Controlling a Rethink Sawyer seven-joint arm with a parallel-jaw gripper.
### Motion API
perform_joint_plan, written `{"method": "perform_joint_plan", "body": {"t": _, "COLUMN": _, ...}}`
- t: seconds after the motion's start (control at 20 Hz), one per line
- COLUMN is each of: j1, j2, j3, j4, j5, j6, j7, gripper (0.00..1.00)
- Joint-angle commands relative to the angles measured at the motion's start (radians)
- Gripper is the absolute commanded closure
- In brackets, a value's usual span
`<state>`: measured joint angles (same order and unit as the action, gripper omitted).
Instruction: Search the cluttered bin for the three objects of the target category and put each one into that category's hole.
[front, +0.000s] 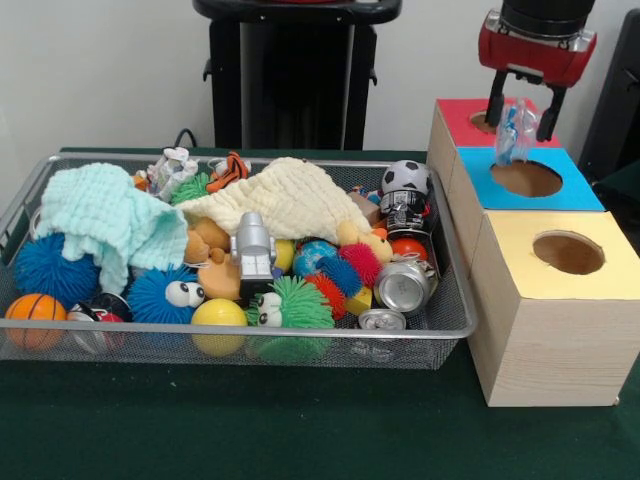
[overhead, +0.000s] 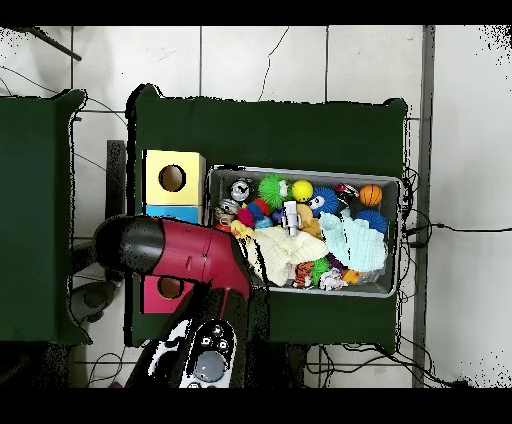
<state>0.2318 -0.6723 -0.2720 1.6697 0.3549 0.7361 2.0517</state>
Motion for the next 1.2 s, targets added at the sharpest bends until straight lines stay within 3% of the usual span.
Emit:
{"method": "perform_joint_plan", "body": {"t": 0.05, "j1": -0.042, "j2": 0.009, "j3": 0.025, "j4": -0.114, "j5": -0.029, "j6": 0.169, "j7": 0.166, "gripper": 0.0}}
{"method": "perform_joint_plan", "body": {"t": 0.75, "j1": -0.002, "j2": 0.067, "j3": 0.012, "j4": -0.241, "j5": -0.024, "j6": 0.239, "j7": 0.244, "gripper": 0.0}}
{"method": "perform_joint_plan", "body": {"t": 1.2, "j1": -0.026, "j2": 0.057, "j3": 0.012, "j4": -0.164, "j5": -0.035, "j6": 0.167, "j7": 0.167, "gripper": 0.0}}
